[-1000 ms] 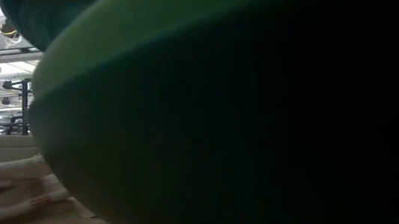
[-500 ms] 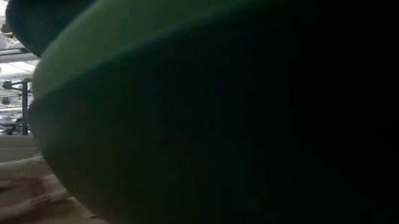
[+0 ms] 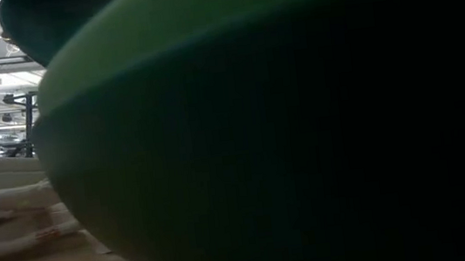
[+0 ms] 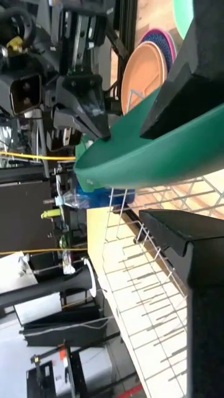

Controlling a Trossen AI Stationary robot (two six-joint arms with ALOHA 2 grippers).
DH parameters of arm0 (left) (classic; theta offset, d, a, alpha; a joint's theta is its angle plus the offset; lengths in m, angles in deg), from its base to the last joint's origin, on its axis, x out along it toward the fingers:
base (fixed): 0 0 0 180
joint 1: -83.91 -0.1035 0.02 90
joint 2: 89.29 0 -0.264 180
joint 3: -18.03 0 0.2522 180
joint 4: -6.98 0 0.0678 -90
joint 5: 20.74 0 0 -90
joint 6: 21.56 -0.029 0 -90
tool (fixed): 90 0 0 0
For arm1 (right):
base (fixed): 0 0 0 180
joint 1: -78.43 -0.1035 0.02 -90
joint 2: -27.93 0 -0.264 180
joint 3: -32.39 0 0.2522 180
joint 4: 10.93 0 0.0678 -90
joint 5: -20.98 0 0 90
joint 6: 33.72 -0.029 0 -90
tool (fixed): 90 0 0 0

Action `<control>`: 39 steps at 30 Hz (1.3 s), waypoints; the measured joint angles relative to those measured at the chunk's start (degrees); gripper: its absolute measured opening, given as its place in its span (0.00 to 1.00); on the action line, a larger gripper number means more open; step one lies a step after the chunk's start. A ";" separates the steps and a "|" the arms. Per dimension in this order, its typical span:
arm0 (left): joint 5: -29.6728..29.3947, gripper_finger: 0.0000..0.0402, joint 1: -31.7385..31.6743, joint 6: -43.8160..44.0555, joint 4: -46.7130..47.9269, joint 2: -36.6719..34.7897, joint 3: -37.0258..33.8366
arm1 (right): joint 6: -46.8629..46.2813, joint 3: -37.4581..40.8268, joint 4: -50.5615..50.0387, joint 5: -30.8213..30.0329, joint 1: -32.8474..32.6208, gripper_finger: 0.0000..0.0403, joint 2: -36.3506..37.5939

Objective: Sort dishes
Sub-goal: Put the dark green plate in the dish rack

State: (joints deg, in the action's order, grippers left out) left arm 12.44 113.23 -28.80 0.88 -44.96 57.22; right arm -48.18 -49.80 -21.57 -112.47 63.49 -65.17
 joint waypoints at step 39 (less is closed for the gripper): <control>-5.92 0.01 0.04 -1.80 -1.17 -0.07 -0.13 | 0.01 0.00 4.76 10.29 0.01 0.27 0.04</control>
State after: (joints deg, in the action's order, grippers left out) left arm 6.52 113.27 -30.60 -0.28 -45.02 57.09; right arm -48.17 -49.80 -16.81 -102.19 63.51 -65.12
